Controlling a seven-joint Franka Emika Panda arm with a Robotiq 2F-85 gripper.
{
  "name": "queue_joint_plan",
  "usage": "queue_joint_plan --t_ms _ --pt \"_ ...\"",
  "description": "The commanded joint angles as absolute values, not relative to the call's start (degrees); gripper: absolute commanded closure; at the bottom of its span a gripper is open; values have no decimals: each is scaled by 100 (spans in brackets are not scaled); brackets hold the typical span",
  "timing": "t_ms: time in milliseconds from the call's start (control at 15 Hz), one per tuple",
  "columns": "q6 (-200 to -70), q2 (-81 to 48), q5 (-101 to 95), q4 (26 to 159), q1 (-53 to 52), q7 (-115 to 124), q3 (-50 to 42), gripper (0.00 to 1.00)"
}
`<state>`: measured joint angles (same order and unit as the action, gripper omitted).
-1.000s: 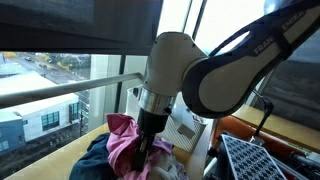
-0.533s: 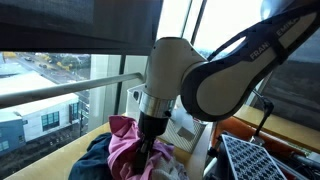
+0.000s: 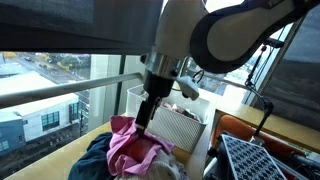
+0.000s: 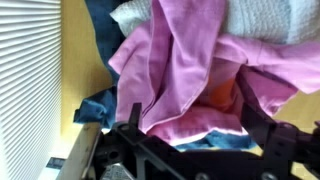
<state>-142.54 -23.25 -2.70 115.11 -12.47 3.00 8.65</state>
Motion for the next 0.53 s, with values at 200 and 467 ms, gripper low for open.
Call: queue_joint_plan --t_ms 200,467 --pt "-13688 -1572 -326 11279 -848 51 682 0" --pt "-13718 -1658 -364 11062 -477 -294 393 0"
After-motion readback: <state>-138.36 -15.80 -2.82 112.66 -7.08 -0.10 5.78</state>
